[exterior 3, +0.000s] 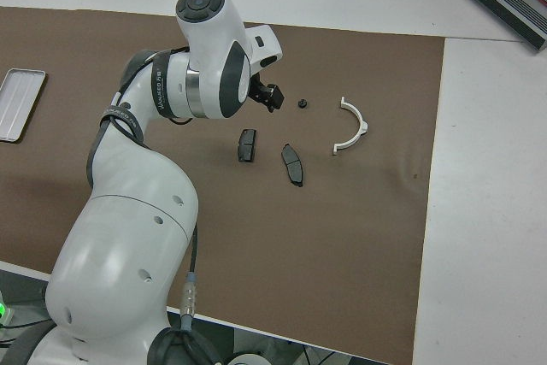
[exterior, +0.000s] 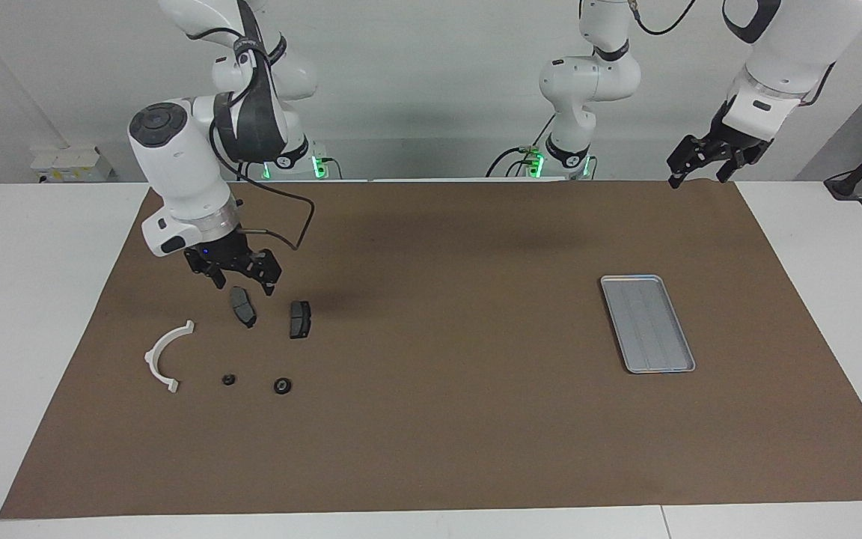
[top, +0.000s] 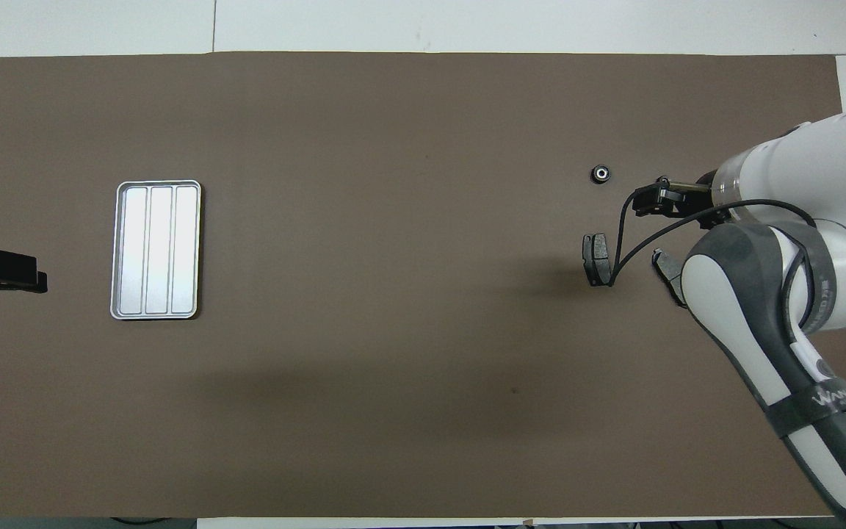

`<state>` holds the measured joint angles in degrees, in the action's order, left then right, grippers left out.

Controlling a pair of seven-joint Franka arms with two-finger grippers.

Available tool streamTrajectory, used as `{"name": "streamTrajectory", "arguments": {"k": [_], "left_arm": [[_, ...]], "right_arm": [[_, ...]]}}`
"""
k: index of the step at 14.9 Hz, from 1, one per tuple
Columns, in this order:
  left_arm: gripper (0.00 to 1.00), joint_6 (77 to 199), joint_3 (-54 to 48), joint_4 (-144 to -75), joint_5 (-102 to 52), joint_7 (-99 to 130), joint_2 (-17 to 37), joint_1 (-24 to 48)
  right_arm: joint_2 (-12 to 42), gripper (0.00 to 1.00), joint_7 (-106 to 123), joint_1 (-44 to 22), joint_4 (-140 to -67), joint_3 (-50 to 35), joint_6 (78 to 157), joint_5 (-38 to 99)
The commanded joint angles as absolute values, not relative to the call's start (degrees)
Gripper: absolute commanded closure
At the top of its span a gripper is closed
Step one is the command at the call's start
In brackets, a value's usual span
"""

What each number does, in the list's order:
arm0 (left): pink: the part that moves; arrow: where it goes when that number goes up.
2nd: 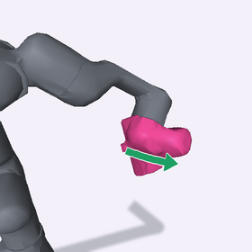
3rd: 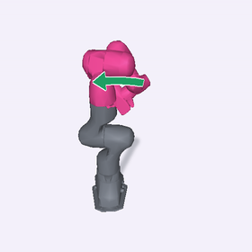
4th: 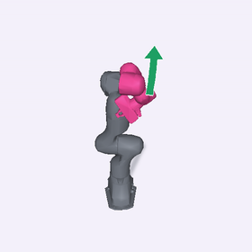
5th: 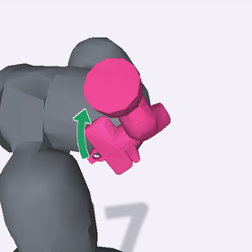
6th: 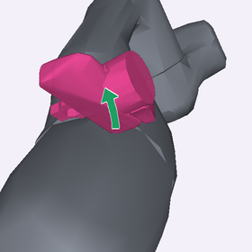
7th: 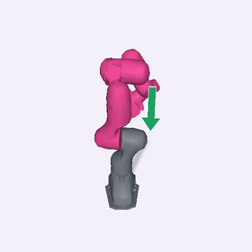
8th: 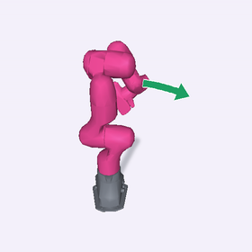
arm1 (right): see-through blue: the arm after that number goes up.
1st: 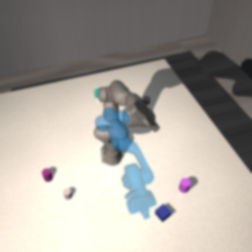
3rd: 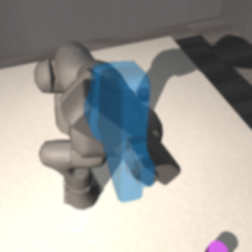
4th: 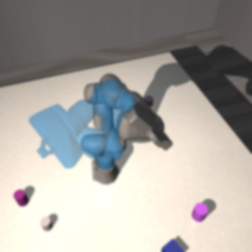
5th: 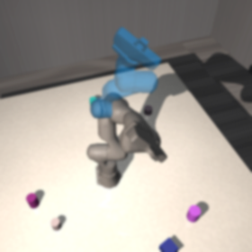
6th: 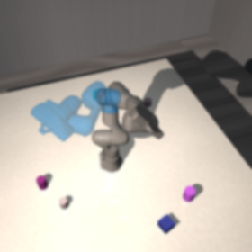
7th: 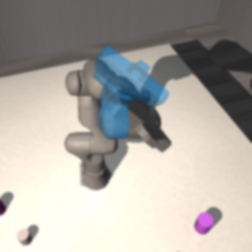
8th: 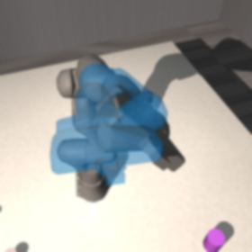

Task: Pick bearing gear from pile to tray
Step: 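Move the right gripper toward the black bearing gear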

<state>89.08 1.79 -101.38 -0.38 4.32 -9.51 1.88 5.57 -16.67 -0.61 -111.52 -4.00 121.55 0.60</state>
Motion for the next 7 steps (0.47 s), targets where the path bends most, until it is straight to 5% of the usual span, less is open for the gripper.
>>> {"name": "streamTrajectory", "arguments": {"k": [1, 7], "left_arm": [[0.00, 89.56, 2.20, -101.60, -1.14, 3.60, -9.93, 2.11], [0.00, 89.56, 2.20, -101.60, -1.14, 3.60, -9.93, 2.20]], "right_arm": [[6.67, 0.00, -17.75, -0.97, -112.68, -4.04, 123.13, -0.26], [12.65, 0.00, -21.60, -0.09, -112.68, -4.04, 130.67, -0.35]]}}
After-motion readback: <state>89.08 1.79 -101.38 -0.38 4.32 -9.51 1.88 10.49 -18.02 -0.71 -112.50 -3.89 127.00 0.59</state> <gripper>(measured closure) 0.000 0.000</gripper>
